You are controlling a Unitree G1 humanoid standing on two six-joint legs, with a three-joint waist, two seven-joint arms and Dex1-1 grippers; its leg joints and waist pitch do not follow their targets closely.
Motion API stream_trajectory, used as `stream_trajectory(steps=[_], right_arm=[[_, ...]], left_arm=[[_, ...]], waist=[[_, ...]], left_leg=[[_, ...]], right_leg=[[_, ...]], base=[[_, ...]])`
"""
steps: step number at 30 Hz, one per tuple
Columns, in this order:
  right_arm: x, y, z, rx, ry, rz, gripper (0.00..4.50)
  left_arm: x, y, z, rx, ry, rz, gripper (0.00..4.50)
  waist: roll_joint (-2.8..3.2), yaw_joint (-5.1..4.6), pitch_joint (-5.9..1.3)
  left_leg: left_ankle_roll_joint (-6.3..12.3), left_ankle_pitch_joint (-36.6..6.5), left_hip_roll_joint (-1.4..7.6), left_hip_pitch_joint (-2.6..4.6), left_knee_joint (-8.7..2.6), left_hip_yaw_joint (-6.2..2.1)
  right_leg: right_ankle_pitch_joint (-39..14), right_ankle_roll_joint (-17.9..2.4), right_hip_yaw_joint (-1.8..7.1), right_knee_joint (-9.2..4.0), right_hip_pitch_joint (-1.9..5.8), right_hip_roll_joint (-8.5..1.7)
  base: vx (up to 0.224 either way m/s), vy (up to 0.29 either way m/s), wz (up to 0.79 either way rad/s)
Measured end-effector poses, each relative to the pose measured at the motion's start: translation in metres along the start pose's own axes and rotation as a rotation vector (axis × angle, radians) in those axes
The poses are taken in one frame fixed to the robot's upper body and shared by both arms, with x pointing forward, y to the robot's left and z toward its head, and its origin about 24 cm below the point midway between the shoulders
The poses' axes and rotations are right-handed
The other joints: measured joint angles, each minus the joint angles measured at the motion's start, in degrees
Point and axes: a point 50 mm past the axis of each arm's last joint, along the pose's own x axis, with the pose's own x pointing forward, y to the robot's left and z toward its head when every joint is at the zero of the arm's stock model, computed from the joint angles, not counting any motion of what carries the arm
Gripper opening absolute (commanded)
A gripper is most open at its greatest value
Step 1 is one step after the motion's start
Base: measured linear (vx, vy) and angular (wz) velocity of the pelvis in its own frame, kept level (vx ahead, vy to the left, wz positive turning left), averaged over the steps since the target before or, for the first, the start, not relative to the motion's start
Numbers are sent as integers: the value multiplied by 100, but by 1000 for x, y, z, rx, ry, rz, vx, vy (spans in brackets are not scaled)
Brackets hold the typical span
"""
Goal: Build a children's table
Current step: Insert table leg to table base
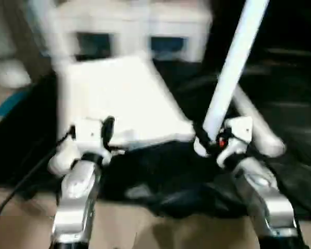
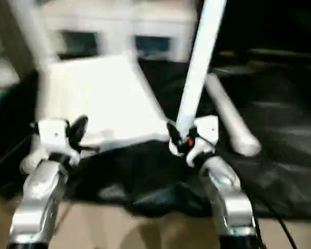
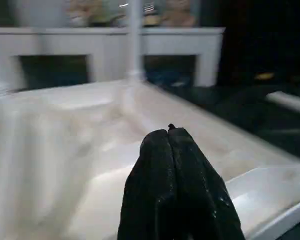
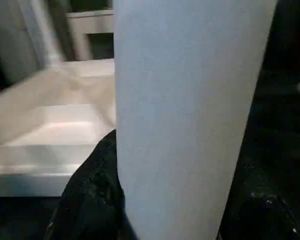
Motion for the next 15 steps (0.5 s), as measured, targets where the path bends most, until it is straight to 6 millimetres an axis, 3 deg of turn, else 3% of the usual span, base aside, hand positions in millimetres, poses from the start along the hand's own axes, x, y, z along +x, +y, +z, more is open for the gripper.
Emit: stream_trajectory(steps=[1,2,4,6,8,9,10,11,12,13,14,15], right_arm=[[0,-2,1,-8,1,-2,192],[0,-5,1,-17,6,-6,192],[-2,-9,0,-26,15,-19,192],[-2,-10,-1,-13,23,-4,192],[2,-4,2,-20,27,49,192],[3,1,2,-59,42,100,192],[2,1,0,-90,64,123,192],[3,4,-2,-117,81,144,192],[3,5,-2,-126,79,151,192],[6,9,0,-122,68,163,192],[10,17,1,-100,52,186,192],[10,23,-1,-58,39,197,192]], left_arm=[[0,-1,0,-4,4,-3,0],[1,-4,0,-13,8,-10,0],[2,-12,1,-20,9,-35,0],[2,-10,-1,-17,30,-21,0],[0,-3,-1,-4,40,3,0],[0,-1,0,-1,39,16,0],[0,-1,4,-3,26,20,0],[-1,-1,6,-3,13,20,0],[-1,0,6,-1,14,26,0],[-4,3,5,-5,21,40,0],[-7,11,2,2,36,63,0],[-10,15,0,5,50,77,0]], waist=[[14,-52,-1],[30,-119,-14],[32,-150,-19],[50,-146,-37],[76,-150,-56],[114,-175,-80],[121,-133,-89],[141,-103,-98],[156,-99,-107],[121,-151,-107],[100,-183,-109],[78,-198,-124]], left_leg=[[1,-18,-5,-28,-10,-53],[-2,-39,-15,-34,-26,-107],[11,-45,-77,-54,-14,-224],[78,-117,-98,-48,-5,-255],[81,-192,-131,15,-25,-279],[357,-278,-218,-135,70,-461],[617,-356,-250,-207,154,-551],[866,-446,-306,-278,234,-672],[923,-474,-340,-246,237,-808],[902,-511,-466,-150,172,-996],[870,-526,-606,-60,143,-1251],[808,-499,-777,63,109,-1542]], right_leg=[[-4,1,-52,-70,66,-3],[-5,5,-80,-137,77,2],[-5,5,-82,-156,80,8],[-7,9,-78,-201,120,17],[-22,-42,-59,-190,131,15],[-87,34,-175,-251,226,-13],[-128,59,-258,-306,286,-17],[-191,89,-383,-383,393,-19],[-252,150,-412,-382,457,-5],[-393,155,-313,11,308,-5],[-494,189,-171,592,96,16],[-510,264,31,950,-206,56]], base=[[89,30,-31],[89,30,-31],[71,21,-17],[136,22,-3],[181,21,9],[171,57,46],[283,76,81],[157,67,76],[271,-10,74],[158,-29,40],[278,-121,49],[98,-170,12]])
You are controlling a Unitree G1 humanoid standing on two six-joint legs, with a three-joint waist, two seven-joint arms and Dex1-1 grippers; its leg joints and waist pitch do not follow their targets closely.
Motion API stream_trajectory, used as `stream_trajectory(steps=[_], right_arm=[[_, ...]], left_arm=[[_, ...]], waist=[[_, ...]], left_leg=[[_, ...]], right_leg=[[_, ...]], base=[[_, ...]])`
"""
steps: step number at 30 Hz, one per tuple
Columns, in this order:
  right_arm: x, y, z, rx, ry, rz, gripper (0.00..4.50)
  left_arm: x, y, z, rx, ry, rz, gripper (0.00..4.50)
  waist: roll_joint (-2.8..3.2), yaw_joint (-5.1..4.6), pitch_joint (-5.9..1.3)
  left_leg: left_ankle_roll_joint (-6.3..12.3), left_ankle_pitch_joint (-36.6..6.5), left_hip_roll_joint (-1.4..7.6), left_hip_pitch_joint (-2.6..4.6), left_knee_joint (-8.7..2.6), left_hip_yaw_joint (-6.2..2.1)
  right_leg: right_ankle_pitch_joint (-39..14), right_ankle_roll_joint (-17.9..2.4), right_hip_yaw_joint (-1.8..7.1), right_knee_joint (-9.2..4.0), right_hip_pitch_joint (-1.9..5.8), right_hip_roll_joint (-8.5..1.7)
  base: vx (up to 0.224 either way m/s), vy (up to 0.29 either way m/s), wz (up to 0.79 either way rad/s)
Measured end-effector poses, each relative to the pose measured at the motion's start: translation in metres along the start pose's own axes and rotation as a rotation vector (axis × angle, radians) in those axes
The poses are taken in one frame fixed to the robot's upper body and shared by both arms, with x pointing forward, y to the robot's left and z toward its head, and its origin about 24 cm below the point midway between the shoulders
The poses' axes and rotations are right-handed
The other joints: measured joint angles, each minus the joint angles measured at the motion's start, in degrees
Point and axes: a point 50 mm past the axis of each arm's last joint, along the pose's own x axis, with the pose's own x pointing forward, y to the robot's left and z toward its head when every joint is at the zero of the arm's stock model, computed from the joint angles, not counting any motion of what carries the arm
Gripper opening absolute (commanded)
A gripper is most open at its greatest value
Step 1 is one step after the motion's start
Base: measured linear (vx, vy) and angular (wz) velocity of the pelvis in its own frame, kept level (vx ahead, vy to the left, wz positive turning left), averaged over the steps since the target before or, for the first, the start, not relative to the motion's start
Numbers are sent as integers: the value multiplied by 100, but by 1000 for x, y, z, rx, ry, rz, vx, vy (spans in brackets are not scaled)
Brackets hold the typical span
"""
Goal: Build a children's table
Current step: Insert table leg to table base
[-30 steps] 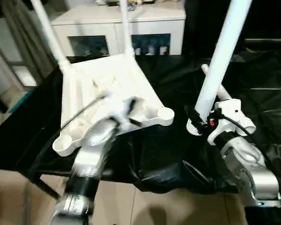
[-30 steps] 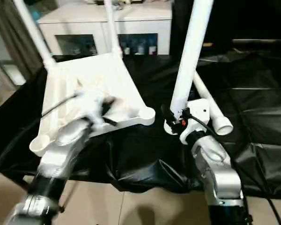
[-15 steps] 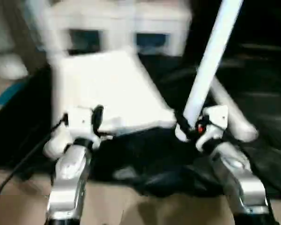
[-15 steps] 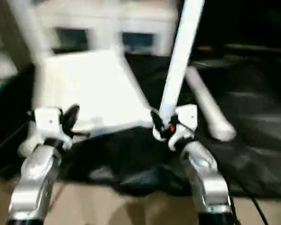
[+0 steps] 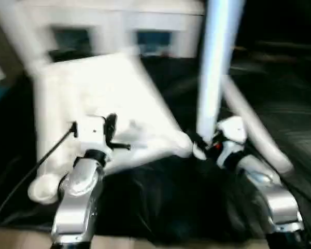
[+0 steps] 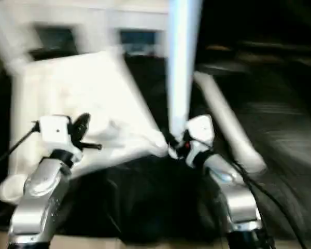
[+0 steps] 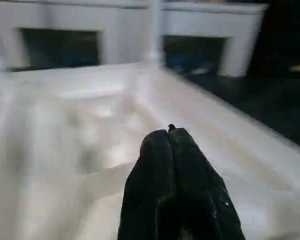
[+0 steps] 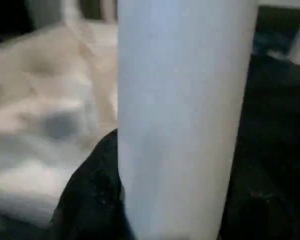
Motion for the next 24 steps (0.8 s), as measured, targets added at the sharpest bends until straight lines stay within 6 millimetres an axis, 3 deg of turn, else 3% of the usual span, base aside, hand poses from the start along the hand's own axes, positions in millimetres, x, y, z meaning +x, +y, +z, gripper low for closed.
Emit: stream_trajectory(steps=[1,2,3,4,5,6,7,8,10,11,12,13,14,15,16,17,18,19,20,21,24], right_arm=[[0,1,1,11,-10,4,192],[-2,-2,2,12,-17,-9,192],[-7,-9,1,8,-11,-35,192],[-15,-16,-6,19,15,-72,192],[-23,-25,-12,25,50,-117,192],[-23,-27,-10,20,46,-123,192],[-21,-27,-7,19,31,-119,192],[-20,-25,-3,18,13,-112,192],[-15,-13,-2,32,-5,-76,192],[-12,-7,-4,41,-6,-55,192],[-12,-6,-5,44,-3,-50,192],[-12,-6,-4,44,-5,-51,192],[-12,-6,-3,42,-7,-53,192],[-13,-7,-4,42,-6,-61,192],[-15,-9,-6,43,3,-74,192],[-20,-13,-9,46,18,-97,192],[-21,-16,-9,43,21,-105,192],[-22,-17,-9,44,19,-111,192],[-22,-17,-8,43,16,-116,192],[-22,-17,-8,46,14,-117,192],[-22,-15,-8,50,9,-117,192]], left_arm=[[-1,1,2,1,-3,-2,0],[1,-1,6,6,-21,-17,0],[3,-6,10,7,-34,-39,0],[4,-15,8,-7,-24,-73,0],[3,-24,6,-14,-14,-108,0],[1,-22,6,-9,-13,-103,0],[1,-19,6,-1,-11,-95,0],[1,-16,6,3,-11,-86,0],[-1,-10,2,4,7,-65,0],[-1,-6,2,7,11,-54,0],[-1,-4,3,1,14,-48,0],[-1,-3,2,-4,17,-46,0],[-1,-2,2,-2,20,-48,0],[-1,-2,1,7,29,-55,0],[-1,-5,0,6,36,-70,0],[0,-13,-1,6,45,-113,0],[0,-17,0,8,44,-133,0],[1,-17,0,10,43,-141,0],[1,-16,0,17,44,-146,0],[0,-15,-1,27,51,-153,0],[2,-11,-1,58,67,-199,0]], waist=[[-43,-32,-12],[-173,-115,-6],[-295,-139,54],[-300,-141,78],[-276,-21,73],[-261,60,68],[-204,95,62],[-128,117,61],[-22,92,69],[6,99,69],[8,127,56],[-18,172,41],[-84,214,17],[-103,231,9],[-129,299,17],[-144,381,31],[-123,404,42],[-124,417,54],[-107,429,66],[-86,429,89],[-11,382,118]], left_leg=[[-251,52,-61,55,-38,14],[-578,24,-232,116,21,117],[-617,-21,-323,87,258,300],[-519,9,-226,-77,597,454],[-488,168,-71,-178,666,629],[-607,262,39,-221,460,670],[-660,266,161,-270,241,672],[-936,250,339,-358,192,652],[-1035,296,593,-381,207,601],[-1025,334,684,-391,200,610],[-1008,355,739,-405,201,618],[-984,377,769,-420,200,627],[-954,401,775,-444,207,644],[-637,435,765,-521,236,690],[-226,434,722,-596,333,752],[-159,482,660,-556,297,874],[-254,501,583,-504,186,916],[-313,535,561,-465,104,931],[-400,581,587,-439,36,925],[-548,643,644,-407,-60,930],[-740,754,797,-368,-213,963]], right_leg=[[127,43,168,-1,-271,-20],[605,-73,439,-441,-542,-197],[805,-21,651,-565,-600,-320],[800,18,791,-520,-554,-312],[811,6,816,-621,-439,-226],[860,-50,702,-689,-407,-174],[897,-112,546,-746,-378,-92],[923,-180,380,-814,-344,7],[944,-513,65,-904,-267,57],[750,-710,9,-667,-270,55],[598,-762,7,-429,-266,43],[442,-817,56,-328,-258,26],[294,-787,101,-371,-248,3],[341,-584,95,-368,-259,3],[402,-440,99,-415,-259,-1],[437,-443,92,-473,-239,28],[464,-446,85,-506,-224,60],[487,-457,73,-544,-206,87],[502,-460,72,-605,-191,147],[506,-454,15,-693,-165,172],[539,-435,-167,-893,-121,167]], base=[[-47,-185,27],[-166,-94,17],[-239,-1,37],[-90,7,42],[-90,7,42],[-78,-55,3],[-170,-80,-15],[-170,-80,-15],[-57,-101,3],[-28,-111,7],[-52,-116,15],[-22,-65,6],[-61,-148,3],[-100,-165,0],[-158,-259,0],[-119,-176,3],[-116,-163,0],[-57,-68,0],[-119,-132,-6],[-114,-90,-9],[-96,-37,-5]])
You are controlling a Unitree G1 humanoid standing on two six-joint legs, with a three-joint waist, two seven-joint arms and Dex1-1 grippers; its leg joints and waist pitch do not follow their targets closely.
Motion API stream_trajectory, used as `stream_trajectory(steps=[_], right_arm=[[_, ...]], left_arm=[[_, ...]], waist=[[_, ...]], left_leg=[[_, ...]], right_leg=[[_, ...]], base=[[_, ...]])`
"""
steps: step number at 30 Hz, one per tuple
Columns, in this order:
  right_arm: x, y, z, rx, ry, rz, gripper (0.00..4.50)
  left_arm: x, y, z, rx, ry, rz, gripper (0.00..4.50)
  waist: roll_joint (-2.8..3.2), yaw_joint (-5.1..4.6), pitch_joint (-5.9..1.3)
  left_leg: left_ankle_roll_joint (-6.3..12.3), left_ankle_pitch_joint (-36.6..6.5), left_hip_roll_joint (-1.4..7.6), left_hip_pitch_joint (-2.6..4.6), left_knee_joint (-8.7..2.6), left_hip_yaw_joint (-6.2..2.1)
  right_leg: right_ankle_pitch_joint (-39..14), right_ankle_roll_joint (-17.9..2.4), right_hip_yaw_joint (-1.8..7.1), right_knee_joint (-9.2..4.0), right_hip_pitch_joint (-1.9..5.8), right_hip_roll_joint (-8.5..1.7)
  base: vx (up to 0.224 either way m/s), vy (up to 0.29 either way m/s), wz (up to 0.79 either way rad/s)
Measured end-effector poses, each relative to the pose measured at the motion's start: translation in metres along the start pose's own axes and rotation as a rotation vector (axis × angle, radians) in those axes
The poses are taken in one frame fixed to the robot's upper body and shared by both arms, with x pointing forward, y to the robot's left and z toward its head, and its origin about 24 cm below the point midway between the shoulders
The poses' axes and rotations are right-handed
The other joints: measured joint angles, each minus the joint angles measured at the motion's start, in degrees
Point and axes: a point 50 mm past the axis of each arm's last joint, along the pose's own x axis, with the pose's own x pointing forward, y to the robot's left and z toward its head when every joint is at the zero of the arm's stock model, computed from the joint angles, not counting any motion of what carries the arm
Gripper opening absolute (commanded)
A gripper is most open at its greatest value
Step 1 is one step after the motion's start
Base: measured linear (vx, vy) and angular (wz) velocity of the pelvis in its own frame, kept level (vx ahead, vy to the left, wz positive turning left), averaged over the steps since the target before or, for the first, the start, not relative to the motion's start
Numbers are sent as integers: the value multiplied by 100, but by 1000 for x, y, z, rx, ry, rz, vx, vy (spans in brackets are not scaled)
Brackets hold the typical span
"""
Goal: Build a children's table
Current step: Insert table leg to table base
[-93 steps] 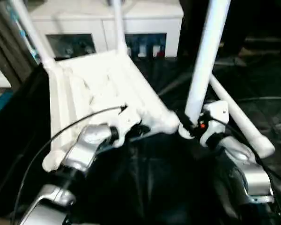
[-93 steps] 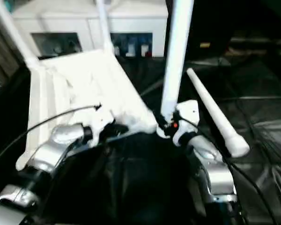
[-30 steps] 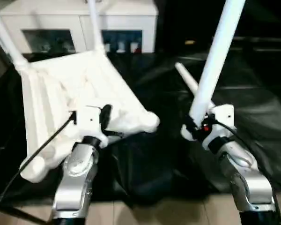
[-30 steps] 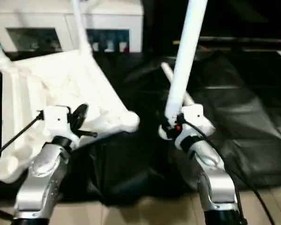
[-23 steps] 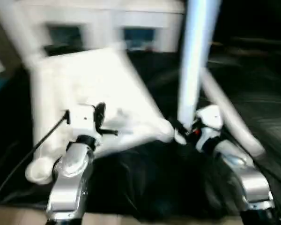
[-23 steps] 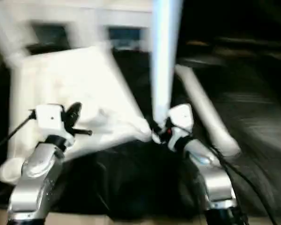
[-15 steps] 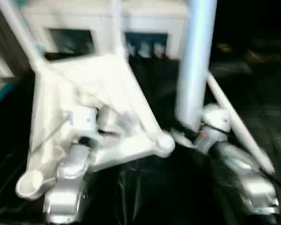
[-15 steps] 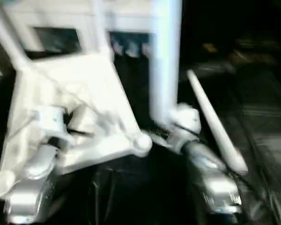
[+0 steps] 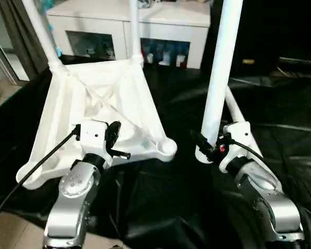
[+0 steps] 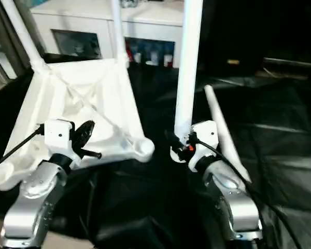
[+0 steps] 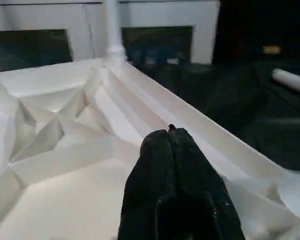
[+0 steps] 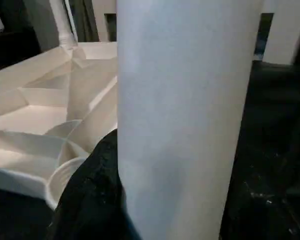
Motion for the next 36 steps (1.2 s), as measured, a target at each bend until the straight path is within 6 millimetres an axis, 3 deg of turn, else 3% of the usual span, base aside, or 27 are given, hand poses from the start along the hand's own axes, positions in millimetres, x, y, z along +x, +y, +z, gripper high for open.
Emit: stream_trajectory(steps=[3,5,6,8,9,10,11,12,13,14,15,17,23,27,36], right_arm=[[0,0,0,2,0,-1,192],[1,0,2,0,-6,2,192],[2,0,3,-2,-10,3,192],[4,0,7,-10,-22,8,192],[6,0,10,-15,-31,11,192],[5,-1,10,-14,-31,8,192],[5,-1,10,-15,-30,9,192],[4,-3,10,-22,-28,10,192],[4,-5,11,-33,-25,12,192],[5,-6,14,-39,-34,15,192],[5,-7,15,-37,-38,12,192],[5,-10,16,-35,-41,8,192],[3,-18,24,-62,-54,19,192],[2,-18,25,-59,-60,31,192],[0,-21,26,-75,-56,30,192]], left_arm=[[2,-1,1,16,10,-64,0],[6,-2,2,24,13,-122,0],[9,-3,4,35,5,-152,0],[13,-7,8,51,-7,-211,0],[17,-9,10,55,-10,-262,0],[21,-12,12,58,-16,-306,0],[22,-14,15,63,-32,-335,0],[24,-20,15,68,-40,-413,0],[23,-26,11,68,-29,-483,0],[22,-31,6,65,-9,-554,0],[23,-35,5,61,1,-603,21],[31,-39,3,84,42,-702,21],[59,-17,4,253,166,-758,75],[67,-14,3,266,209,-836,102],[79,-11,1,309,297,-951,107]], waist=[[37,-41,36],[68,-62,77],[72,-64,94],[118,-76,133],[166,-80,173],[177,-8,189],[30,18,151],[-126,93,129],[-117,156,124],[-18,257,77],[-3,265,66],[-24,242,22],[5,124,-8],[7,48,-9],[14,29,-12]], left_leg=[[-66,33,91,64,-32,65],[-143,-17,86,104,-22,78],[-144,-20,73,125,-22,121],[-145,-21,82,144,-5,152],[-147,-19,100,124,11,165],[-148,-19,86,128,18,281],[-147,-18,60,137,43,436],[-158,-14,-14,206,71,540],[-217,-106,-69,195,130,487],[-226,-110,-119,136,95,294],[-227,25,-121,96,44,268],[-207,112,-93,4,45,288],[-109,107,-82,-120,64,296],[-84,91,-82,-132,86,309],[-85,105,-50,-122,91,361]], right_leg=[[119,-32,-94,-172,111,-14],[119,-32,-160,-219,164,-68],[119,-32,-280,-234,181,-186],[118,-30,-450,-279,242,-302],[-5,58,-551,-181,288,-381],[-142,0,-449,154,213,-408],[-227,-30,-182,418,238,-434],[-257,152,147,492,195,-435],[-260,152,210,478,153,-431],[-247,167,221,438,149,-401],[-232,181,215,410,126,-382],[-88,127,276,356,47,-305],[-10,142,270,217,15,-298],[-5,140,271,215,10,-309],[12,132,269,220,17,-310]], base=[[-87,28,-1],[-26,30,-3],[-50,101,-11],[-41,116,-14],[-64,102,-7],[-64,102,-7],[0,0,0],[70,-38,12],[146,-15,-5],[137,-12,-12],[86,32,-7],[0,0,0],[5,8,0],[0,0,0],[0,0,0]])
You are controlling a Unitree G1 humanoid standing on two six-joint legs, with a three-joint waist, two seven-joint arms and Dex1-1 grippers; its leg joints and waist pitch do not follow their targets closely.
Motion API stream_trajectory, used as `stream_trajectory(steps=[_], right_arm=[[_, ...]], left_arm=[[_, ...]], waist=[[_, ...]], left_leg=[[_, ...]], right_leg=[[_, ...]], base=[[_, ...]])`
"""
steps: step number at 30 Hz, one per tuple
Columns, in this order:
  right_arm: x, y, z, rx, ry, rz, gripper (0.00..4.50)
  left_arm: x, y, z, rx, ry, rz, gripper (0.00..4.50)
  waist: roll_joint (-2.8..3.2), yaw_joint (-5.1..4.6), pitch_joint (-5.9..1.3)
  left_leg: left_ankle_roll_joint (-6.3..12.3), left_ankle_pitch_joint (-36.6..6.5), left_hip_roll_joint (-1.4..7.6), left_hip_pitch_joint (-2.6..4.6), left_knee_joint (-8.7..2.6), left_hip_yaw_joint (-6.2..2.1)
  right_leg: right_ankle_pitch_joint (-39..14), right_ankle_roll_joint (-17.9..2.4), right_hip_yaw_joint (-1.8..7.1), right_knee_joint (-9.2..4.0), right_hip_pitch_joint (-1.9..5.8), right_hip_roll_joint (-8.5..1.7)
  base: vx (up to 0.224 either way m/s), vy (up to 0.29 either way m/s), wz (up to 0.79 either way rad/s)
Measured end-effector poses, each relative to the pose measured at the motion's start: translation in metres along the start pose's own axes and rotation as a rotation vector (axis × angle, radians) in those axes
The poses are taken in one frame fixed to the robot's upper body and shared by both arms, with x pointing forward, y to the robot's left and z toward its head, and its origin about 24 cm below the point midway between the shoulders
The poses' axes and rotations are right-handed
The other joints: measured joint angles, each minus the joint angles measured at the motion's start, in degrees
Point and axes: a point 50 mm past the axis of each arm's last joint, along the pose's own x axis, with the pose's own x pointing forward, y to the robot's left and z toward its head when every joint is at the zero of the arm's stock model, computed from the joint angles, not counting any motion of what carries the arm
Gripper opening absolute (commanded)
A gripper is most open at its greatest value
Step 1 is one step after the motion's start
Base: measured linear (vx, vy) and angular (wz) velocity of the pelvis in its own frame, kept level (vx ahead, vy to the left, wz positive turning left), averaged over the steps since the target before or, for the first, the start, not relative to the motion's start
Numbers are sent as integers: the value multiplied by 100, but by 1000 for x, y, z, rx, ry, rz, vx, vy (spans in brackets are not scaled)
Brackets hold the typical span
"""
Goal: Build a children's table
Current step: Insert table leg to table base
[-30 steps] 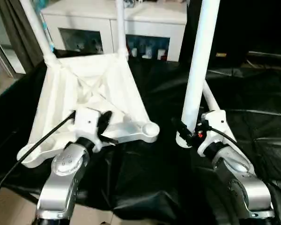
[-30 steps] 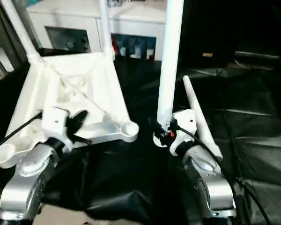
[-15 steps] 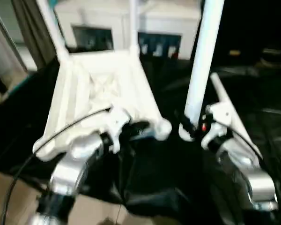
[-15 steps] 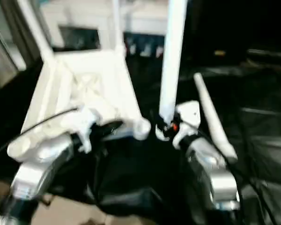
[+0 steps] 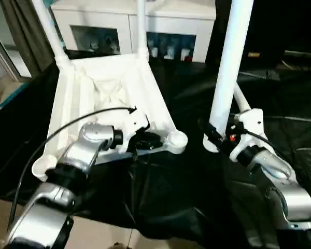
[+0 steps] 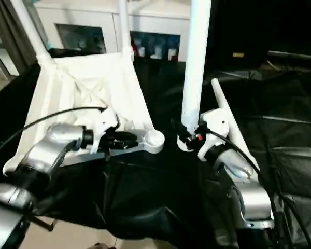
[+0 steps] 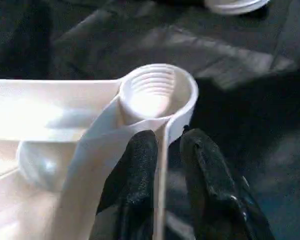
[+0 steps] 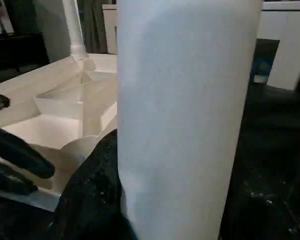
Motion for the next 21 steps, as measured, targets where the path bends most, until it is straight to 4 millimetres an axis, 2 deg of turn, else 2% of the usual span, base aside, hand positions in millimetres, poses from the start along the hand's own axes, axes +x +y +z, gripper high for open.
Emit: stream_trajectory(steps=[6,7,10,14,18,21], right_arm=[[0,0,0,-3,-2,0,192],[0,0,0,-3,-2,0,192],[0,0,1,-5,-4,0,192],[0,0,1,-7,-8,0,192],[0,0,2,-8,-11,1,192],[2,1,4,0,-22,10,192]], left_arm=[[1,6,-13,19,100,-9,107],[0,6,-15,20,113,-13,78],[-1,6,-18,15,129,-36,67],[-2,6,-18,18,130,-53,27],[-2,7,-19,22,126,-58,4],[-3,7,-20,12,120,-60,4]], waist=[[5,-10,-1],[5,-11,0],[6,-6,0],[5,2,0],[5,-2,0],[5,-12,0]], left_leg=[[0,0,2,-1,1,2],[0,0,2,-1,2,2],[0,0,3,-2,1,2],[0,0,3,-2,1,3],[0,0,5,-1,2,5],[-1,1,6,0,1,6]], right_leg=[[3,-1,0,-1,0,0],[3,-1,0,-1,0,0],[3,-2,-1,-2,0,0],[3,-2,-1,-3,0,-1],[6,-6,-2,-2,0,-1],[9,-11,-2,-2,0,-1]], base=[[0,0,0],[0,0,0],[0,0,0],[0,0,0],[0,0,0],[0,0,0]])
